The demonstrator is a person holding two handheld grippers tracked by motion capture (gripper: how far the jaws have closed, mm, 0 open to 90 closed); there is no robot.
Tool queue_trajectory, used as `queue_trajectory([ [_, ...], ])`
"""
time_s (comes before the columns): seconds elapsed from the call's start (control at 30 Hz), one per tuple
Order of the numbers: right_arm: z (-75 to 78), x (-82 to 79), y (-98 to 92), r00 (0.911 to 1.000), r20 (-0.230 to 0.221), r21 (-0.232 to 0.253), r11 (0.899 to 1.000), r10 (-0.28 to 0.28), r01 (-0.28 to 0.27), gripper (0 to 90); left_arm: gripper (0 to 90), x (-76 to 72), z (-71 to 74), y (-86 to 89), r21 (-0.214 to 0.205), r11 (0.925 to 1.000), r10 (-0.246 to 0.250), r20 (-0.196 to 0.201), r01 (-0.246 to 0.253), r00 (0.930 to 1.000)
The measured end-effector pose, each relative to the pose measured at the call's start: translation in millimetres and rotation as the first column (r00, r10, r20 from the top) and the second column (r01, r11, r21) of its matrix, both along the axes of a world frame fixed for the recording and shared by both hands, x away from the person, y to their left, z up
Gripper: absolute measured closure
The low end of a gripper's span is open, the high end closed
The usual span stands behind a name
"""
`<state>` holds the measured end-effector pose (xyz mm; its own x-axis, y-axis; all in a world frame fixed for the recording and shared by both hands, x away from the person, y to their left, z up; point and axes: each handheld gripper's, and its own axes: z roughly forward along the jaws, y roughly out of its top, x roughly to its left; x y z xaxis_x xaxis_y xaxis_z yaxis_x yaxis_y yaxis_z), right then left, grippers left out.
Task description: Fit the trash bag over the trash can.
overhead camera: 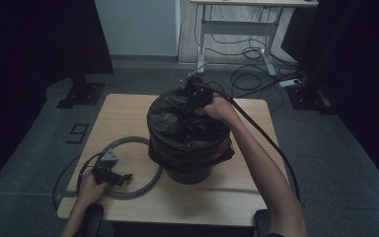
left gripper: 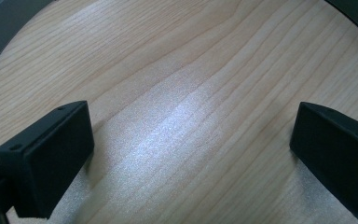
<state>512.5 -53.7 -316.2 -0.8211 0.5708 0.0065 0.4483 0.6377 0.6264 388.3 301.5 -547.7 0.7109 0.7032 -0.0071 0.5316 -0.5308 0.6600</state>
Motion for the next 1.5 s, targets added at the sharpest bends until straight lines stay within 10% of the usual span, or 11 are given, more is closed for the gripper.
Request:
queue_trajectory([
  [0.27, -22.5, 2.9, 8.5, 0.9989, -0.031, -0.062, 0.997, 0.036, -0.038, 16.9, 0.0, 0.0, 0.0, 0.0, 0.0, 1.0, 0.0, -0.001, 0.0, 1.0],
  [0.63, 29.2, -45.3, 5.3, 0.9894, 0.074, 0.054, 0.99, 0.125, -0.129, 18.1, 0.0, 0.0, 0.0, -0.2, 0.0, 1.0, 0.001, -0.001, -0.001, 1.0],
  [0.77, 14.0, -59.4, 25.0, 0.9785, 0.039, 0.019, 0.979, 0.203, -0.203, 15.0, 0.0, 0.0, 0.0, -0.2, 0.0, 1.0, 0.001, -0.001, -0.001, 1.0],
  [1.1, -32.9, -46.4, 57.9, 0.9828, -0.031, -0.08, 0.98, 0.182, -0.184, 14.4, 0.0, 0.0, 0.0, -0.2, -0.001, 1.0, 0.001, -0.001, -0.001, 1.0],
  [1.37, 9.2, -56.7, 33.2, 0.9738, 0.046, 0.026, 0.974, 0.223, -0.224, 14.7, 0.0, 0.0, 0.0, -0.2, 0.0, 1.0, 0.001, -0.001, -0.001, 1.0],
  [1.5, 16.4, -45.1, 14.6, 0.9905, 0.085, -0.01, 0.994, 0.108, -0.107, 14.5, 0.0, 0.0, 0.0, -0.2, -0.001, 1.0, 0.001, -0.001, -0.001, 1.0],
])
